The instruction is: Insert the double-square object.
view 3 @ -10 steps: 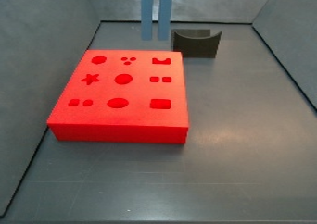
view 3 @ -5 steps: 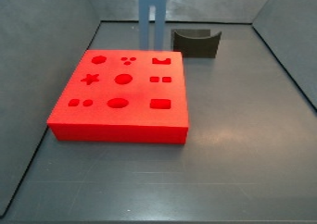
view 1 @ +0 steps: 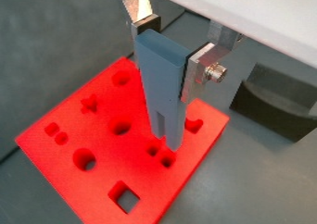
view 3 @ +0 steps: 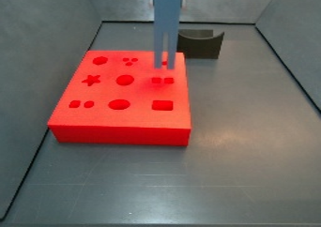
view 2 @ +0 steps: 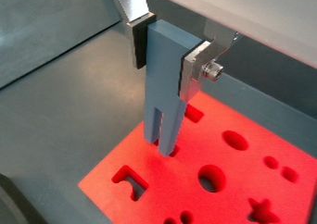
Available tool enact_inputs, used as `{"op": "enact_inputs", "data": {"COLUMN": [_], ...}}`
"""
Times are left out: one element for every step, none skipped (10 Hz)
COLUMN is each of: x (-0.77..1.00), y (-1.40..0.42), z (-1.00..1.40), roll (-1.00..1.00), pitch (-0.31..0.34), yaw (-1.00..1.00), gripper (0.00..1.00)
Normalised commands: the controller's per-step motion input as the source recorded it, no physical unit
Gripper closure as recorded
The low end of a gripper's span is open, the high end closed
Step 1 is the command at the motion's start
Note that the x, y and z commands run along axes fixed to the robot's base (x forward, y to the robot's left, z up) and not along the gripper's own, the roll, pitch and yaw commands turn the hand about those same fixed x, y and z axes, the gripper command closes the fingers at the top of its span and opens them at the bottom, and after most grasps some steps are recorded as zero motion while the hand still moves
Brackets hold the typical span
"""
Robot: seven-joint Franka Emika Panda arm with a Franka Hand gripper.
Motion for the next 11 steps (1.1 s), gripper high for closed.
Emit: {"op": "enact_inputs", "data": {"x": [0.00, 0.00, 0.00, 0.00, 0.00, 0.00, 0.00, 0.00, 0.00, 0.03, 0.03], "y": [0.00, 0.00, -0.08, -0.24, -0.21, -0.13, -0.02, 0.00, -0.02, -0.07, -0.05], "z": [-0.24, -0.04, -0.10, -0.04, 0.00, 0.00, 0.00, -0.04, -0.19, -0.31, -0.31], "roll": [0.00, 0.00, 0.00, 0.03, 0.05, 0.05, 0.01, 0.00, 0.02, 0.06, 0.03], "pitch": [-0.099, 0.000, -0.020, -0.003, 0.000, 0.000, 0.000, 0.000, -0.039, -0.061, -0.069], "yaw": [0.21, 0.00, 0.00, 0.11, 0.09, 0.05, 0.00, 0.00, 0.01, 0.03, 0.01], "gripper": [1.00, 1.00, 1.00, 1.00, 1.00, 1.00, 1.00, 1.00, 1.00, 1.00, 1.00]}}
